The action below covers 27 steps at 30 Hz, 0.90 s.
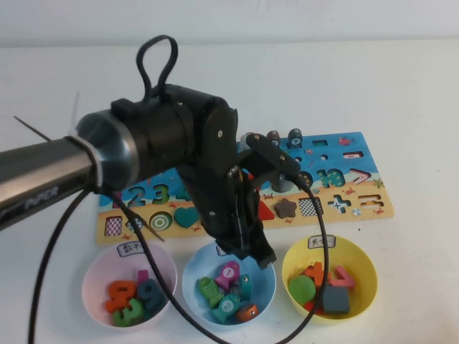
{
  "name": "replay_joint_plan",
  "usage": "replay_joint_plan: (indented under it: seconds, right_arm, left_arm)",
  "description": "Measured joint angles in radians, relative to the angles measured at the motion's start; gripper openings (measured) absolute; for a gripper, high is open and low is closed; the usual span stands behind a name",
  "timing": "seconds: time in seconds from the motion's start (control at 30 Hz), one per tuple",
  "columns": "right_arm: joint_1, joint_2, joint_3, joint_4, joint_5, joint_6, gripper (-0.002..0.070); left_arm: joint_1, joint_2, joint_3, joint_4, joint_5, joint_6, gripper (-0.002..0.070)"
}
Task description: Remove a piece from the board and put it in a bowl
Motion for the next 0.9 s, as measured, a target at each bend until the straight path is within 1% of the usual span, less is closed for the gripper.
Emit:
replay_joint_plan:
  seconds: [0.13,0.33,0.47,0.63,0.8,0.9]
  right_arm:
    - [0.000,0.000,0.000,0.000,0.000,0.000,-0.0017]
    - [0.000,0.000,0.000,0.000,0.000,0.000,-0.0017]
    - [0.000,0.000,0.000,0.000,0.000,0.000,-0.0017]
    - [0.000,0.000,0.000,0.000,0.000,0.000,-0.0017]
    - [0.000,0.000,0.000,0.000,0.000,0.000,-0.0017]
    - [0.000,0.000,0.000,0.000,0.000,0.000,-0.0017]
  left_arm:
    - [0.000,-0.086,0.048,0.002,-0.045,-0.029,0.0004]
    - [0.000,-0.323,0.238,0.007,-0.181,-0.054,-0.0001]
    - [0.000,-0.520,0.431,0.007,-0.333,-0.091,-0.0001]
    - [0.000,-0.790,0.703,0.007,-0.566,-0.147,-0.0001]
    - [0.000,-0.997,0.893,0.007,-0.705,-0.225,-0.0001]
    - [0.000,-1.104,1.003,0.007,-0.834,-0.242,-0.0001]
